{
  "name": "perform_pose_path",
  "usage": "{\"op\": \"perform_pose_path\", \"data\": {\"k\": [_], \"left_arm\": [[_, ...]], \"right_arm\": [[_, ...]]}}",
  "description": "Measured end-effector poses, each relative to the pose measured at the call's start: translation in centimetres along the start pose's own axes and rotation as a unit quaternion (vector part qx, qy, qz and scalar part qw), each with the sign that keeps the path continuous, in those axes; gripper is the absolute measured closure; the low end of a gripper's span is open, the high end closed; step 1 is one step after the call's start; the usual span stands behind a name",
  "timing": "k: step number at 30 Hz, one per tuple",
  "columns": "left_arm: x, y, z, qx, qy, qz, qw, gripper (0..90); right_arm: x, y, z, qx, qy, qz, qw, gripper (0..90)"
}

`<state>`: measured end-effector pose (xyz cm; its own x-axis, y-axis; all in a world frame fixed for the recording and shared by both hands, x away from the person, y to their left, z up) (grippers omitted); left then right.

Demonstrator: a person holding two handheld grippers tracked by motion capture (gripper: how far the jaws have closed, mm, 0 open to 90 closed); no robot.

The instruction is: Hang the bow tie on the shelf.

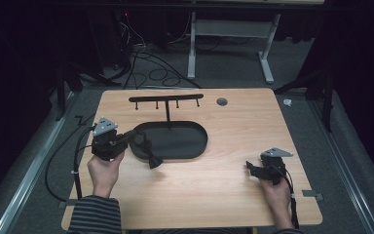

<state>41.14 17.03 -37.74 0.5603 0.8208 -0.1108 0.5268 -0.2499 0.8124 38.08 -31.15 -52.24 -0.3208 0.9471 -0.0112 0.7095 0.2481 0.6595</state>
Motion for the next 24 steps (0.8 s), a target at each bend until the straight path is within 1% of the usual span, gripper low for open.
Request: {"op": "perform_pose_path", "data": {"k": [6, 11, 15, 19, 21, 24], "left_arm": [[0.5, 0.9, 0.2, 0.001, 0.005, 0.002, 1.0000, 88.8], [1.3, 1.8, 0.5, 0.000, 0.010, -0.002, 0.9999, 88.7], [1.5, 2.4, 0.7, -0.002, 0.012, -0.002, 0.9999, 88.8], [1.7, 3.1, 1.0, 0.000, 0.018, 0.002, 0.9998, 88.7], [1.9, 3.4, 1.2, -0.002, 0.018, 0.000, 0.9998, 88.7], [2.2, 3.9, 1.5, -0.001, 0.023, -0.001, 0.9997, 88.7]], "right_arm": [[0.0, 0.0, 0.0, -0.001, 0.000, 0.000, 1.0000, 32.7], [0.0, 0.0, 0.0, -0.001, 0.000, 0.001, 1.0000, 32.7], [0.0, 0.0, 0.0, -0.001, 0.000, 0.001, 1.0000, 32.7], [0.0, 0.0, 0.0, -0.001, 0.000, 0.000, 1.0000, 32.7], [0.0, 0.0, 0.0, -0.001, 0.000, 0.000, 1.0000, 32.7], [0.0, 0.0, 0.0, -0.001, 0.001, 0.001, 1.0000, 32.5]]}}
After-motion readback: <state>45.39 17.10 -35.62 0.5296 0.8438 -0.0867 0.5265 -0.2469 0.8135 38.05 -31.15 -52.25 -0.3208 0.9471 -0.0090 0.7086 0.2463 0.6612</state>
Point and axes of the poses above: each handheld gripper's, and its own axes: z roughly forward along the jaws, y roughly out of its top, x roughly to its left, the point moved 3 cm from there along z, roughly forward along the jaws, and after that the axes turned 5 degrees about x, right-handed, at the moved point
